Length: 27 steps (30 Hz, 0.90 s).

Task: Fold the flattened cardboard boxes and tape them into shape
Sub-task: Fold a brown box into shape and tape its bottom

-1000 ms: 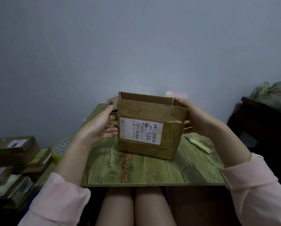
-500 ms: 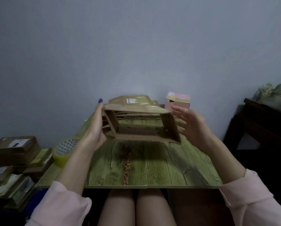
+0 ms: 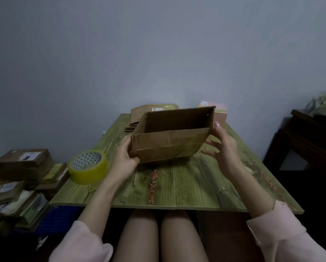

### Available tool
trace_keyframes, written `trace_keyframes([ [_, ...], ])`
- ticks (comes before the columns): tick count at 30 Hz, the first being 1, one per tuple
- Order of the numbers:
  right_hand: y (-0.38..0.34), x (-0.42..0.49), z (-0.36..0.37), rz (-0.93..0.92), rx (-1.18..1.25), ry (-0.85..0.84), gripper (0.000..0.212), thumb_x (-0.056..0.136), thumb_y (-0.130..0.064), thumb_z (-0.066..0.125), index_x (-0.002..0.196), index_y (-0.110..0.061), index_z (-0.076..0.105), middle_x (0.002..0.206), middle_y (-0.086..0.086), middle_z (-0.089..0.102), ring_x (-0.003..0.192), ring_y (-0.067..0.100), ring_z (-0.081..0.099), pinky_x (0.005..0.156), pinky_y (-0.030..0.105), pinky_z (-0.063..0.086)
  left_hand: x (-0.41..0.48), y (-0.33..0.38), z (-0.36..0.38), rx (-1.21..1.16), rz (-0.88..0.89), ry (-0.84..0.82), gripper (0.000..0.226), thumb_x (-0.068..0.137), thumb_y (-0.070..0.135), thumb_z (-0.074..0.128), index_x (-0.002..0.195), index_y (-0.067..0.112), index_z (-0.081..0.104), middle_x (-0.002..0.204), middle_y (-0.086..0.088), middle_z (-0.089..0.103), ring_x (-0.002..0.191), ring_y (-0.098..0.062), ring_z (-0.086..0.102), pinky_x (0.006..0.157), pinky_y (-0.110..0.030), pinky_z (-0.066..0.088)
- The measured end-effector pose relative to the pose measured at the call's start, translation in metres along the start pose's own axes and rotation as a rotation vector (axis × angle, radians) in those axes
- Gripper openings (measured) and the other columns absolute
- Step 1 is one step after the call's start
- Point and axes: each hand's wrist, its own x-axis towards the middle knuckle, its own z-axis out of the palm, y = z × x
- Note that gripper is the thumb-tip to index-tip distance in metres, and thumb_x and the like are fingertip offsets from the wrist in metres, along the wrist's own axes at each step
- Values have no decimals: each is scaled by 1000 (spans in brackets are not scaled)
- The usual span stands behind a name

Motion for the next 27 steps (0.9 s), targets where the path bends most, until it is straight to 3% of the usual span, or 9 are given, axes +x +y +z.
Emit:
trace_keyframes([
  [3, 3, -4, 3, -26, -121, 27, 17, 93, -46, 46, 92, -36, 60, 104, -3, 63, 95, 13, 58, 88, 46, 53, -6, -15, 5, -38, -88, 27, 66, 78, -16, 55, 133, 18, 41, 134, -8, 48, 125, -22, 47, 105, -38, 41],
  [7, -1, -5, 6, -47, -153, -30, 21, 88, -54, 52, 100, -38, 58, 116, -3, 58, 99, 11, 57, 87, 44, 53, -13, -9, 5, -157, -112, -117, 104, 48, 37, 87, 134, 3, 40, 114, -2, 61, 101, -11, 62, 90, -23, 49],
  [10, 1, -7, 5, -109, -222, -104, 31, 78, -45, 59, 103, -27, 61, 110, 10, 64, 104, 27, 61, 90, 49, 52, -15, -3, 6, -188, -156, -78, 127, 39, 62, 82, 143, 13, 29, 132, 2, 51, 114, -10, 56, 98, -24, 41],
  [13, 5, -8, 1, -211, -235, -151, 24, 88, -28, 58, 111, -30, 56, 111, 0, 63, 105, 16, 59, 90, 33, 49, -10, 2, 8, -118, -158, -14, 108, 53, 65, 73, 142, 16, 34, 135, 1, 49, 127, -20, 45, 100, -27, 30],
  [16, 20, -9, -8, -232, -330, -174, 39, 92, -11, 58, 128, -25, 50, 122, -5, 57, 109, 3, 54, 89, 19, 46, -8, -3, 7, -9, -120, -40, 69, 67, 35, 81, 124, 20, 46, 111, 11, 56, 112, -15, 53, 100, -29, 36],
  [19, 45, -20, -19, -168, -480, -188, 60, 86, -3, 63, 135, -32, 42, 130, -11, 53, 114, -1, 52, 81, 5, 43, -15, -28, 4, 183, -9, -89, 59, 59, 32, 82, 110, 30, 53, 108, 11, 61, 106, -10, 59, 98, -34, 46],
  [22, 58, -29, -25, -157, -559, -185, 67, 85, 1, 63, 140, -29, 38, 133, -11, 49, 118, 0, 46, 81, -2, 38, -25, -39, 4, 190, 5, -189, 59, 70, 12, 82, 112, 37, 50, 112, 16, 60, 103, 6, 57, 92, -19, 45],
  [24, 57, -32, -28, -174, -601, -167, 70, 85, -1, 64, 143, -27, 35, 132, -13, 47, 119, -1, 42, 85, -2, 35, -28, -38, 3, 204, -19, -246, 67, 69, 24, 83, 124, 31, 47, 118, 17, 58, 107, 11, 54, 89, -8, 41],
  [27, 56, -34, -29, -172, -629, -182, 73, 85, -5, 65, 145, -29, 32, 132, -15, 46, 123, 2, 42, 101, 19, 36, -32, -34, 4, 174, -29, -211, 82, 70, 48, 77, 138, 22, 39, 129, 14, 53, 117, 3, 51, 98, -14, 39],
])
